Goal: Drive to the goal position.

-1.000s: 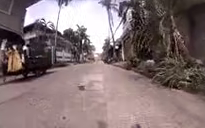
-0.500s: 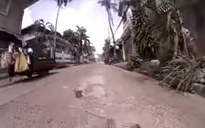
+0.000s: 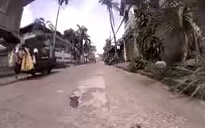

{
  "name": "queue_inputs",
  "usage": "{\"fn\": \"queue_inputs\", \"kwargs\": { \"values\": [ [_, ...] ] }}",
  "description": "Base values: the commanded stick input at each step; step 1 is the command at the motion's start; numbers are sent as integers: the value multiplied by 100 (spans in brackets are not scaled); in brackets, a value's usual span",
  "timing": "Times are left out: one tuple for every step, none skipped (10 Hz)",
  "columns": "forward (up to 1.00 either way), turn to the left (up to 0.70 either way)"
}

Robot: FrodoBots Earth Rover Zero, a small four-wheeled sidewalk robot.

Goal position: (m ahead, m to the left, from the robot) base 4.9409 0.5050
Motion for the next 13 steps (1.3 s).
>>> {"fn": "queue_inputs", "kwargs": {
  "values": [
    [70,0],
    [70,0],
    [70,0],
    [70,0],
    [70,0],
    [70,0],
    [70,0],
    [70,0],
    [70,0],
    [70,0],
    [70,0],
    [70,0],
    [70,0]
  ]
}}
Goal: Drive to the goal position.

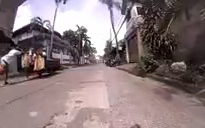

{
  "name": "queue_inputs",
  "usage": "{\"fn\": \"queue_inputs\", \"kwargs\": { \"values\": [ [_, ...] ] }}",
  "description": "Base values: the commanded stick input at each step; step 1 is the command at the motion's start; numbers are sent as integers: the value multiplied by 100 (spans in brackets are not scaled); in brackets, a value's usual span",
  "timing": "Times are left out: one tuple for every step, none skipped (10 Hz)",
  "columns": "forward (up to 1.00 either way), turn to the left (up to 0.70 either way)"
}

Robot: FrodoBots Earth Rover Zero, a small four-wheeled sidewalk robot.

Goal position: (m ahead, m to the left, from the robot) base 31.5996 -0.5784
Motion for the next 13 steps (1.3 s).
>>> {"fn": "queue_inputs", "kwargs": {
  "values": [
    [70,0],
    [70,0],
    [70,0],
    [70,0],
    [70,0],
    [70,0],
    [70,0],
    [70,0],
    [70,0],
    [70,0],
    [70,0],
    [70,0],
    [70,0]
  ]
}}
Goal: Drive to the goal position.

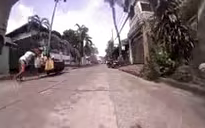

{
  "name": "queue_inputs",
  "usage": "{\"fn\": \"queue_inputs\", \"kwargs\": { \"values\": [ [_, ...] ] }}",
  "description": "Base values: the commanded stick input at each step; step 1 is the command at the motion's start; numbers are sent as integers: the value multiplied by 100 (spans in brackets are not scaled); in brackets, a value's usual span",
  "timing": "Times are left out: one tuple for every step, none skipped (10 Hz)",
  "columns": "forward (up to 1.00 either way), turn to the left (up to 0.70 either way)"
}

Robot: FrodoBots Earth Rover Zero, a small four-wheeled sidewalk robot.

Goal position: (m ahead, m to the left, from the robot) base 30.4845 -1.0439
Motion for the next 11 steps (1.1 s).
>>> {"fn": "queue_inputs", "kwargs": {
  "values": [
    [70,0],
    [70,0],
    [70,0],
    [70,0],
    [70,0],
    [70,0],
    [70,0],
    [70,0],
    [70,0],
    [70,0],
    [70,0]
  ]
}}
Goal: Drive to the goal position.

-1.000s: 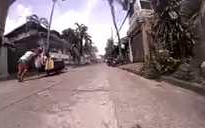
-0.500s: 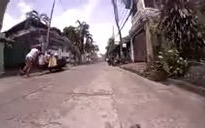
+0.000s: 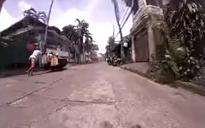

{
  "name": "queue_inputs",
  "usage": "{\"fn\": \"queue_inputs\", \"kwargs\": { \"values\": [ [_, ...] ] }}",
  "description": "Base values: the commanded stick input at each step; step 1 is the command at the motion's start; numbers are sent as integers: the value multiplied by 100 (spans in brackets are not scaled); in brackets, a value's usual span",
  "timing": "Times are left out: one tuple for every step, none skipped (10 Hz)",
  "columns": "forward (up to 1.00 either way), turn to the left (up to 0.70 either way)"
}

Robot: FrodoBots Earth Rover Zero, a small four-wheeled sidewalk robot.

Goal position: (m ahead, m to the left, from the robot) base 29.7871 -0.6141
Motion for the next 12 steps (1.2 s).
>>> {"fn": "queue_inputs", "kwargs": {
  "values": [
    [70,0],
    [70,0],
    [70,0],
    [70,0],
    [70,0],
    [70,0],
    [70,0],
    [70,0],
    [70,0],
    [70,0],
    [70,0],
    [70,0]
  ]
}}
